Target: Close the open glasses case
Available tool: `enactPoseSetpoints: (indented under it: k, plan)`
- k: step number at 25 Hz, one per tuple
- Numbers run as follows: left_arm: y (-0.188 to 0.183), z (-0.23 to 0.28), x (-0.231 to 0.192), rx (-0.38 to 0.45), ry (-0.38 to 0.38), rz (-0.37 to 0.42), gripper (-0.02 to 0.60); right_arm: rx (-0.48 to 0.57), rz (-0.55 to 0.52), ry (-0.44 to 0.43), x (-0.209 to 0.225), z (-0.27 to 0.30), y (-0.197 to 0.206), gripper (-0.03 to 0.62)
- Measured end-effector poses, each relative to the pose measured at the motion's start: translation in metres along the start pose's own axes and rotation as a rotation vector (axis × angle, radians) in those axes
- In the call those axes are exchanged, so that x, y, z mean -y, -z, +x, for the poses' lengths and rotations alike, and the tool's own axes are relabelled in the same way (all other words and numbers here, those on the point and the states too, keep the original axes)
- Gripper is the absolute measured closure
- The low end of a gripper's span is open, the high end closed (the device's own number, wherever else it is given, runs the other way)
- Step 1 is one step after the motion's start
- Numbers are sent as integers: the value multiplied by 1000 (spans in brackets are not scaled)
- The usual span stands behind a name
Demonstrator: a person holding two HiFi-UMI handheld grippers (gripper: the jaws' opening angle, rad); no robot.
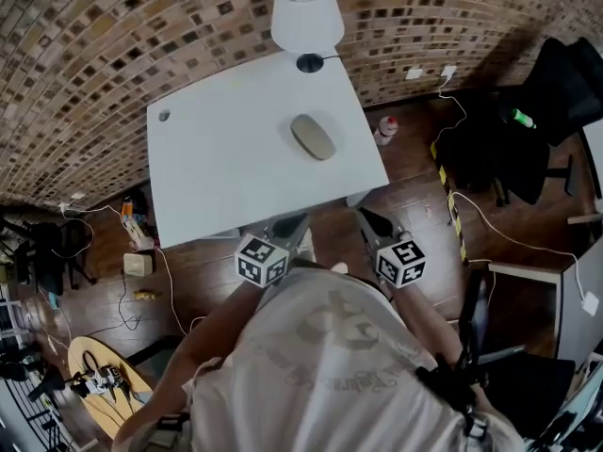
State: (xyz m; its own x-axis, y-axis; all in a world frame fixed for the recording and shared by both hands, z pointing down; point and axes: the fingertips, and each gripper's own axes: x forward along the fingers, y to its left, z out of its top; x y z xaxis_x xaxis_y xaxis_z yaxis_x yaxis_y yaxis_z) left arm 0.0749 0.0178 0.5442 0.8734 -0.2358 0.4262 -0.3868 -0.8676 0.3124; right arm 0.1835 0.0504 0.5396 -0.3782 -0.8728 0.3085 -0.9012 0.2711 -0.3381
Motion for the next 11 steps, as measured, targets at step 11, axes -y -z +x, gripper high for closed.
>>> enactPoseSetpoints:
  k: [11]
  plan:
    - [16, -16, 24, 23, -36, -16, 575, 2, -23, -46, -19, -21, 12, 586]
